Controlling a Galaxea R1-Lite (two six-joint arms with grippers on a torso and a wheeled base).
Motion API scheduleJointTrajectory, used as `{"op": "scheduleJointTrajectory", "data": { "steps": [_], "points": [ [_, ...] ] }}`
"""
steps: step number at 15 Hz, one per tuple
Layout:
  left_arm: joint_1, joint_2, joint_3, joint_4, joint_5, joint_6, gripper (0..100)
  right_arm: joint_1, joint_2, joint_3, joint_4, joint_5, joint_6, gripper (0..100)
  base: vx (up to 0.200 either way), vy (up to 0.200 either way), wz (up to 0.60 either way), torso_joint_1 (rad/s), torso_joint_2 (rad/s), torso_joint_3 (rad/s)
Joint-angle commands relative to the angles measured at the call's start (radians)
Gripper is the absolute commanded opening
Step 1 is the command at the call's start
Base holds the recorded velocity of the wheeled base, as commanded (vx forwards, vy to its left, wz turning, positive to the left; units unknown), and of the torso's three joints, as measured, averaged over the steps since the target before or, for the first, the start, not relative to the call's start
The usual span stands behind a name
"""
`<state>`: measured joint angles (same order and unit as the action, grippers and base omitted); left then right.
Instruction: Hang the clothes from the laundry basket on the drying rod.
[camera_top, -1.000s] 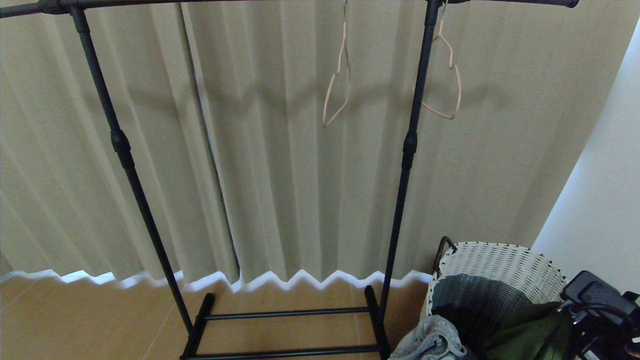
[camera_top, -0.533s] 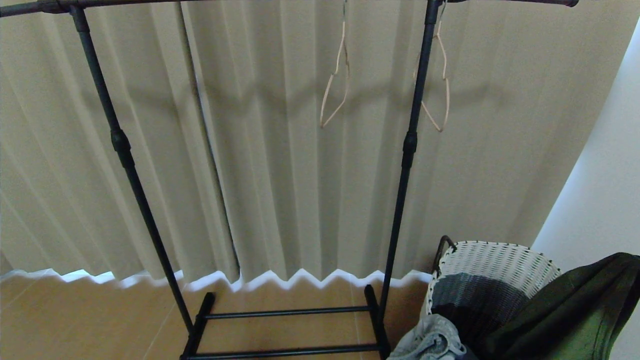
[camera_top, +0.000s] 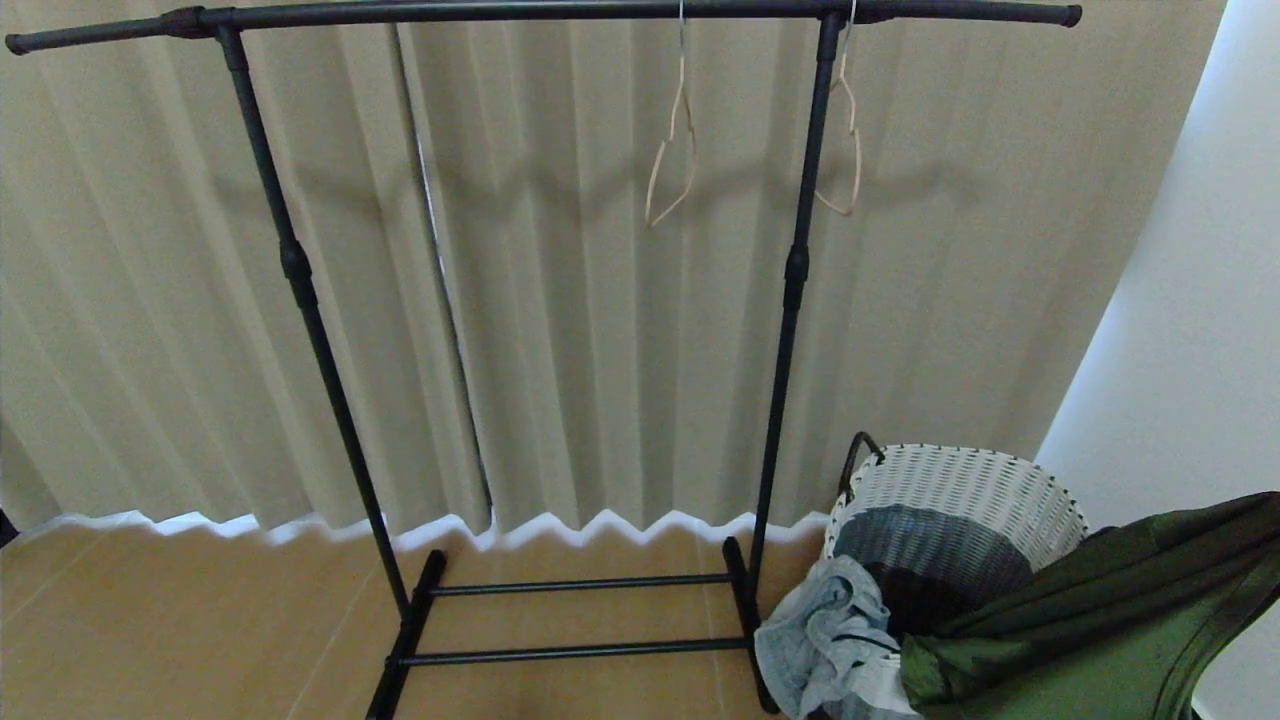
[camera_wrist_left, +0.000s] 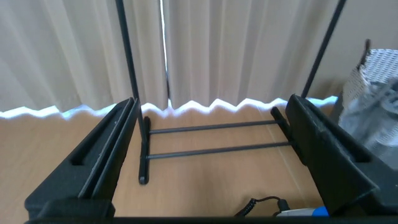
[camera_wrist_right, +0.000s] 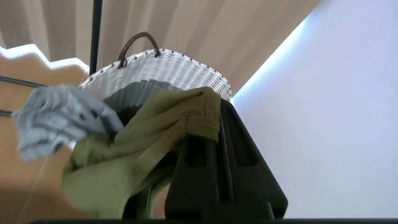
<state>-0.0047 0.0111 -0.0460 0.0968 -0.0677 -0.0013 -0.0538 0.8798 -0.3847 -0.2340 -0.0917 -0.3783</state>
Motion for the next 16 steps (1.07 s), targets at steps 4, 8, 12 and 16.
{"op": "scheduleJointTrajectory", "data": {
  "steps": [4,8,12,16],
  "points": [
    [0.0,0.0,0.0,0.0,0.0,0.0,100,0.0,0.002,0.004,0.001,0.001,-0.001,0,-0.1,0.0,0.0,0.002,0.0,-0.001],
    [0.0,0.0,0.0,0.0,0.0,0.001,100,0.015,0.001,0.004,0.001,0.0,-0.001,0,0.0,0.1,0.0,0.002,0.0,0.001],
    [0.0,0.0,0.0,0.0,-0.001,0.003,100,0.015,0.001,0.007,0.001,0.0,-0.001,0,0.0,0.2,0.0,0.001,0.0,0.0],
    [-0.001,0.003,0.005,0.0,-0.004,0.087,100,0.029,0.005,0.006,0.018,0.0,-0.002,0,0.0,0.0,0.0,0.0,0.0,0.0]
  ]
}}
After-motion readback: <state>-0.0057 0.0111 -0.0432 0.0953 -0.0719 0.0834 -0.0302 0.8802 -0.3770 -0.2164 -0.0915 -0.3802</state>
